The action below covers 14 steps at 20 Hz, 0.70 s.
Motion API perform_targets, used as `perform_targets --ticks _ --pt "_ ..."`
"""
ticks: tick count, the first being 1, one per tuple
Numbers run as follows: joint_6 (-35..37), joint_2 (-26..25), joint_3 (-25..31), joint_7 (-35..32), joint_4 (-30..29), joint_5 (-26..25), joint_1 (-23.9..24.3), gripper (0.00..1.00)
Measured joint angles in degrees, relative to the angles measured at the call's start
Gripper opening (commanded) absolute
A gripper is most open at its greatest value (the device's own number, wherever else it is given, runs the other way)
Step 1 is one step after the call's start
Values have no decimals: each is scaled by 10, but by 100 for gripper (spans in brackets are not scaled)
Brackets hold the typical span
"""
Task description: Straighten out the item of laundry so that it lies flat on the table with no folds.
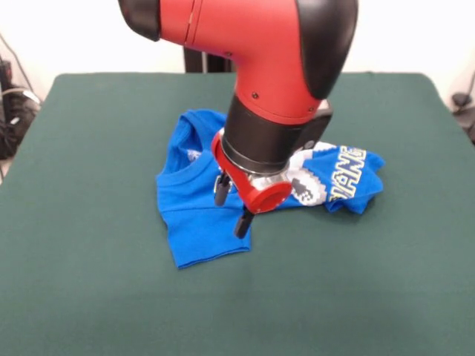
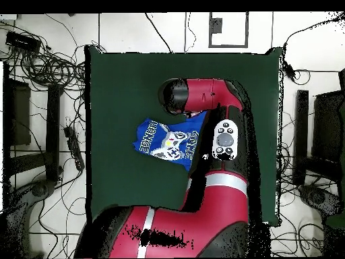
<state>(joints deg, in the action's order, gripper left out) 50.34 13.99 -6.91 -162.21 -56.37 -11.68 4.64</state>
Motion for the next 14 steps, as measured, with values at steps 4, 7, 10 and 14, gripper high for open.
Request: perform_targets --ticks 4,7,10,14 --pt "19 -10 -2 0 0 2 0 100" --pt "31 -17 -4 0 0 2 0 100" --pt "43 -30 -11 0 0 1 -1 100" --pt "54 -42 -20 0 2 0 -2 100"
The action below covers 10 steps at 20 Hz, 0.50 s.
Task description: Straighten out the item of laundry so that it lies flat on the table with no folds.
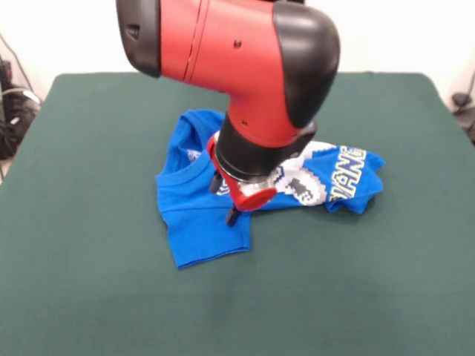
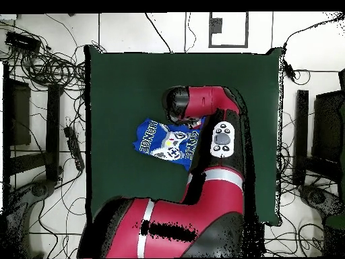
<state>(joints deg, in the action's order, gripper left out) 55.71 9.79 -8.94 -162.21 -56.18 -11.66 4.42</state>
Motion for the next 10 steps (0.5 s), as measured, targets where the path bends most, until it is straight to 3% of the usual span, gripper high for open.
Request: perform_targets --ticks 10 --pt "7 -19 -16 0 19 1 1 100"
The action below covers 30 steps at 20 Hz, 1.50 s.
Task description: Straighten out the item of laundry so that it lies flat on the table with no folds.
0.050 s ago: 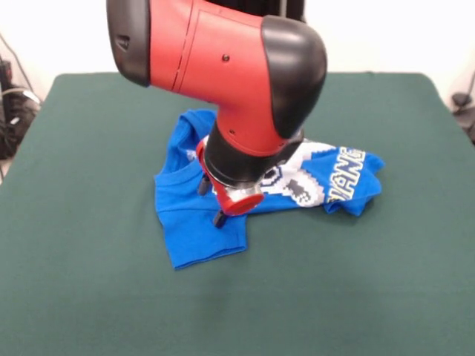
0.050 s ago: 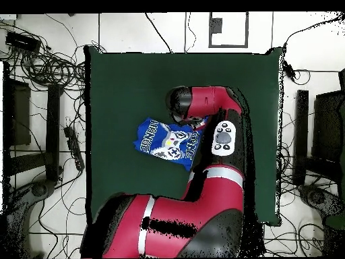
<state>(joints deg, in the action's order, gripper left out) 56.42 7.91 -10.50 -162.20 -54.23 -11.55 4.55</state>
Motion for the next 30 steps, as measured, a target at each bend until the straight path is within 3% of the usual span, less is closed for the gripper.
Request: perform_targets --ticks 16,30 --pt "-37 1 -1 0 7 -12 19 100" --pt "-201 -40 -34 0 83 -115 64 100"
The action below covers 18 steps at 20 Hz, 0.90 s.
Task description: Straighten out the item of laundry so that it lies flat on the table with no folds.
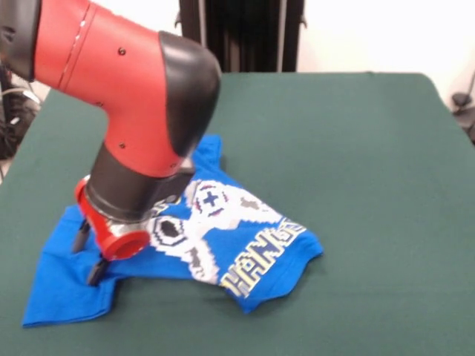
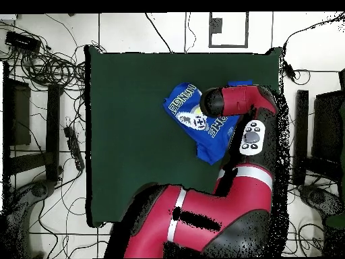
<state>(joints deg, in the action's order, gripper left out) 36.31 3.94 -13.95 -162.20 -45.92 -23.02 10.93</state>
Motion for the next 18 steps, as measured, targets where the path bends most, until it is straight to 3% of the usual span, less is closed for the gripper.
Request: perform_targets --ticks 18 --pt "-16 -20 -23 0 29 -10 1 100"
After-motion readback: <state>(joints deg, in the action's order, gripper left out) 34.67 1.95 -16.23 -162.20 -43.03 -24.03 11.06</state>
